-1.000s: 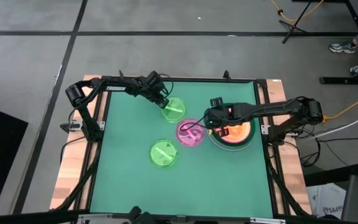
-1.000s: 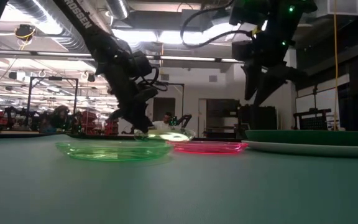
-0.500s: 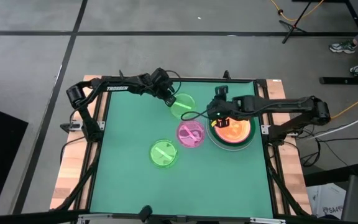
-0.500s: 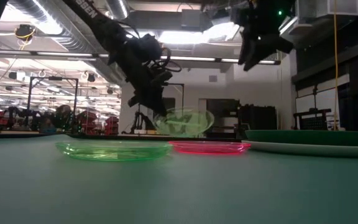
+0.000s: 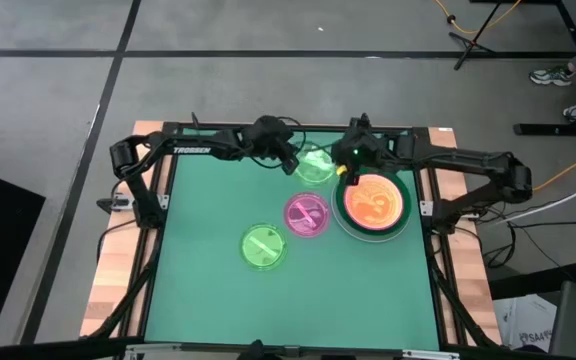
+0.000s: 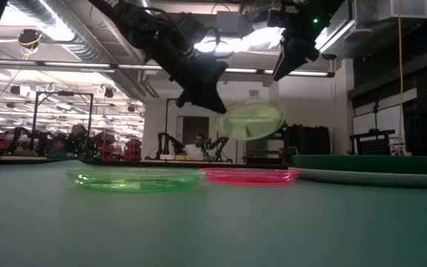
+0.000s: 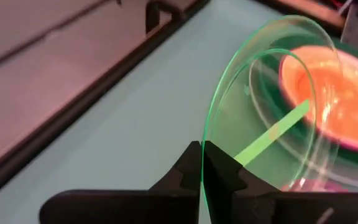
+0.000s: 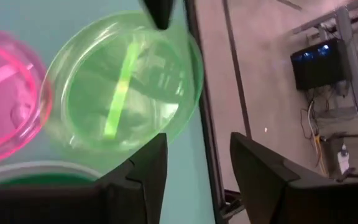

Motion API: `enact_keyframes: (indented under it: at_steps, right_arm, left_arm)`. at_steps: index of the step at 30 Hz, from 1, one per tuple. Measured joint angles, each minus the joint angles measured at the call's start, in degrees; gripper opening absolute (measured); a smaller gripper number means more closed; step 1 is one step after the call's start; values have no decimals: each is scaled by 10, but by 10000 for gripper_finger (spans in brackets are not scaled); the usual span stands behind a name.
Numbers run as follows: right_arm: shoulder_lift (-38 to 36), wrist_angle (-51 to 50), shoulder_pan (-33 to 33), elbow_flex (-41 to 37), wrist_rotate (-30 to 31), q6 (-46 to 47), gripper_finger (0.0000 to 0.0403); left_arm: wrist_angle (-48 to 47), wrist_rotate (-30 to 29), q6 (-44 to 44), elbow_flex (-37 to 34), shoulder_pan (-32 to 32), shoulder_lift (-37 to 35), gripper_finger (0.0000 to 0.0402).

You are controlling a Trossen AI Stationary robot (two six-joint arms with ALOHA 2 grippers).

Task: Stack plastic plates
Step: Stack the top light green plate on top of the orange plate

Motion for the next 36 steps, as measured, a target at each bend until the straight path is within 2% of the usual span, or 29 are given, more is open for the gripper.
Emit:
enact_keyframes:
  at_steps: [5,10,13,26,36]
  right_arm:
    - [0,22,-27,0,-2,8,166]
    - [0,39,-39,0,-55,10,166]
    - [0,46,-37,0,-60,10,166]
    - [0,45,-37,0,-65,28,166]
    - [0,45,-37,0,-75,22,166]
  left_arm:
    - [46,-66,1,0,-33,0,0]
    - [88,-118,20,0,-63,0,0]
    - [108,-144,31,0,-79,0,0]
    - [129,-218,60,0,-127,0,0]
    - [129,-221,60,0,-130,0,0]
